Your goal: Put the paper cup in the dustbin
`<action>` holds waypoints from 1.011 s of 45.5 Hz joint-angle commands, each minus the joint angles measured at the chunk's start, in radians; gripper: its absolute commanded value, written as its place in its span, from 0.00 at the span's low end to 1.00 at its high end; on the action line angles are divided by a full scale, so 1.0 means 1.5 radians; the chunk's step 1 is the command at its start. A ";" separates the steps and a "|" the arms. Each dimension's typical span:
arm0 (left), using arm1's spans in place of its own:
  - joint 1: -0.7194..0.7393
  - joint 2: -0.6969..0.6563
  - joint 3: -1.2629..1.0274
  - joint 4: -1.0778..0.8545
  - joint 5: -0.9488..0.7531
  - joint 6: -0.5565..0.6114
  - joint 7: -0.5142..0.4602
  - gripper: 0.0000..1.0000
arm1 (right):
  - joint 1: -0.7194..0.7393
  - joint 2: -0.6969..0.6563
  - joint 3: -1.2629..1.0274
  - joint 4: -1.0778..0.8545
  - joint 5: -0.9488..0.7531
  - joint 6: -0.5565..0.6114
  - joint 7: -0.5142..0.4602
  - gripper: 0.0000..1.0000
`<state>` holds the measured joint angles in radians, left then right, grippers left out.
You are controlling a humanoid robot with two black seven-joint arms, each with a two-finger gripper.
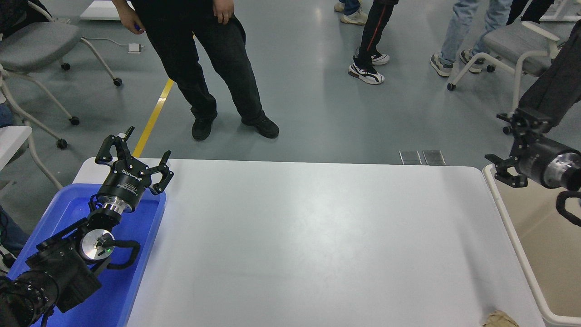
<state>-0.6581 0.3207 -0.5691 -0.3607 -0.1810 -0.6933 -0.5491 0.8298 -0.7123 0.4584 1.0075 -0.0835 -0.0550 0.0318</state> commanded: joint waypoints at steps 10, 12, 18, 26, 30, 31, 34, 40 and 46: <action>0.000 0.000 0.000 0.000 0.000 0.000 0.000 1.00 | -0.015 0.205 0.089 -0.079 0.000 -0.050 0.003 1.00; 0.000 0.000 0.000 -0.001 0.000 0.000 0.000 1.00 | -0.020 0.213 0.100 -0.081 0.000 -0.050 0.003 1.00; 0.000 0.000 0.000 0.000 0.000 0.000 0.000 1.00 | -0.032 0.228 0.116 -0.090 0.000 -0.049 0.003 1.00; 0.000 0.000 0.000 0.000 0.000 0.000 0.000 1.00 | -0.033 0.258 0.122 -0.130 0.000 -0.048 0.004 1.00; 0.000 0.000 0.000 0.000 0.000 0.000 0.000 1.00 | -0.033 0.292 0.133 -0.163 0.000 -0.047 0.004 1.00; 0.000 0.000 0.000 0.000 0.000 0.000 0.000 1.00 | -0.033 0.298 0.138 -0.174 0.000 -0.046 0.004 1.00; 0.000 0.000 0.000 0.000 0.000 0.000 0.000 1.00 | -0.034 0.312 0.155 -0.201 0.001 -0.041 0.003 1.00; 0.000 0.000 0.000 0.000 0.000 0.000 0.000 1.00 | -0.038 0.321 0.185 -0.252 0.002 0.002 0.003 1.00; 0.000 0.000 0.000 0.000 0.000 0.000 0.000 1.00 | -0.051 0.322 0.214 -0.283 0.028 0.039 0.003 1.00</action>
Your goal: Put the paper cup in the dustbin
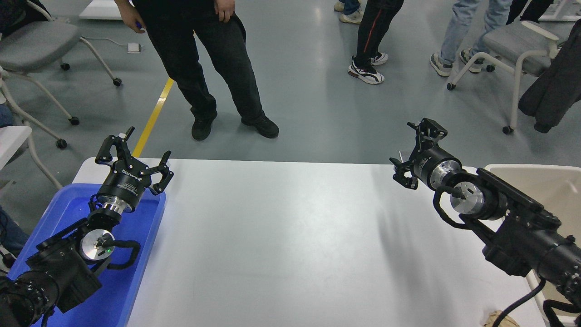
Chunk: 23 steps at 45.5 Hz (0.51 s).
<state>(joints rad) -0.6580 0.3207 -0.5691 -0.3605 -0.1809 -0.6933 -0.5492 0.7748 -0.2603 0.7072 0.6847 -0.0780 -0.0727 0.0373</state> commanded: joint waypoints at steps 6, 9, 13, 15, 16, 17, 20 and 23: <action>0.000 0.000 0.000 0.000 0.000 0.000 0.000 1.00 | -0.039 0.019 0.085 -0.071 0.057 0.088 0.001 1.00; 0.000 0.000 0.000 0.000 0.000 0.000 0.000 1.00 | -0.048 0.020 0.096 -0.074 0.057 0.097 0.001 1.00; 0.000 0.000 0.000 0.000 0.000 0.000 0.000 1.00 | -0.057 0.026 0.103 -0.086 0.057 0.100 0.004 1.00; 0.000 0.000 0.000 0.000 0.000 0.000 0.000 1.00 | -0.057 0.044 0.107 -0.095 0.057 0.100 0.013 1.00; 0.000 0.000 0.000 0.000 0.000 0.000 0.000 1.00 | -0.056 0.054 0.109 -0.102 0.058 0.100 0.017 1.00; 0.000 0.000 0.000 0.000 0.000 0.000 0.000 1.00 | -0.056 0.063 0.111 -0.108 0.058 0.100 0.020 1.00; 0.000 0.000 0.000 0.000 0.000 0.000 0.000 1.00 | -0.056 0.077 0.123 -0.117 0.065 0.101 0.021 1.00; 0.000 0.000 0.000 0.000 0.000 0.000 0.000 1.00 | -0.057 0.080 0.131 -0.117 0.079 0.104 0.021 1.00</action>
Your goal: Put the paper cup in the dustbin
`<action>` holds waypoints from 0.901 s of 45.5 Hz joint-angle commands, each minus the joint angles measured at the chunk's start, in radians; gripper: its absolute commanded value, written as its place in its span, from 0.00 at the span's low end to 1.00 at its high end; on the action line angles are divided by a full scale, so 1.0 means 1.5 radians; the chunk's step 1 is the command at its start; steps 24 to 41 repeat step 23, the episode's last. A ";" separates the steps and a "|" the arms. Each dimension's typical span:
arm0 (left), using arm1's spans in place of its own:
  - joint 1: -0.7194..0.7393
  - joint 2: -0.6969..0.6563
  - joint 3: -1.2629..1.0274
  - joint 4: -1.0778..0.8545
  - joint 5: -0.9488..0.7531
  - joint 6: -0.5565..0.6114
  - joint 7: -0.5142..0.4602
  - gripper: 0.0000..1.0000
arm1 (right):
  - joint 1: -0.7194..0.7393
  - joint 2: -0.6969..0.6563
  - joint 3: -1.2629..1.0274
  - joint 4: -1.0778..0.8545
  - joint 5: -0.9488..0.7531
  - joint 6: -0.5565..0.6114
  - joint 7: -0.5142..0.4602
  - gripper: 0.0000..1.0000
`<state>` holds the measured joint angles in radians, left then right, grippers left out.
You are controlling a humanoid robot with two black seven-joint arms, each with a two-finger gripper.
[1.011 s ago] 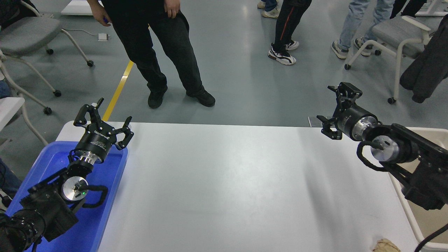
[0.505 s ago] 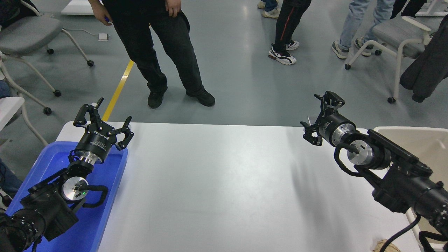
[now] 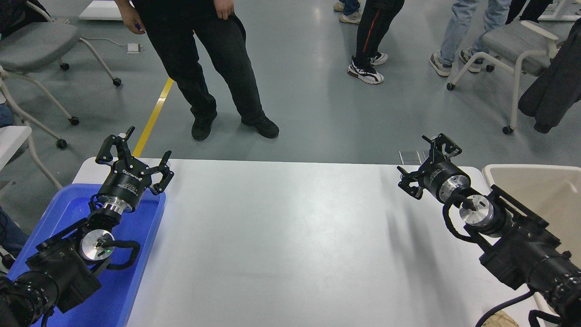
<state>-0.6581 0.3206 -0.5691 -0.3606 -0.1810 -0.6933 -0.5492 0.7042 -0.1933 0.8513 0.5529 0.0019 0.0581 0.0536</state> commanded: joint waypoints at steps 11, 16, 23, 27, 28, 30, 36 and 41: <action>0.000 0.000 0.000 0.000 0.000 0.000 0.000 1.00 | -0.012 0.039 0.036 -0.026 0.047 0.097 0.011 1.00; 0.000 0.000 0.000 0.000 0.000 0.000 0.000 1.00 | -0.013 0.040 0.036 -0.026 0.048 0.121 0.011 1.00; 0.000 0.000 0.000 0.000 0.000 0.000 0.000 1.00 | -0.022 0.043 0.036 -0.025 0.048 0.127 0.011 1.00; 0.000 0.000 0.000 0.000 0.000 0.000 0.000 1.00 | -0.022 0.043 0.036 -0.025 0.048 0.127 0.011 1.00; 0.000 0.000 0.000 0.000 0.000 0.000 0.000 1.00 | -0.022 0.043 0.036 -0.025 0.048 0.127 0.011 1.00; 0.000 0.000 0.000 0.000 0.000 0.000 0.000 1.00 | -0.022 0.043 0.036 -0.025 0.048 0.127 0.011 1.00; 0.000 0.000 0.000 0.000 0.000 0.000 0.000 1.00 | -0.022 0.043 0.036 -0.025 0.048 0.127 0.011 1.00; 0.000 0.000 0.000 0.000 0.000 0.000 0.000 1.00 | -0.022 0.043 0.036 -0.025 0.048 0.127 0.011 1.00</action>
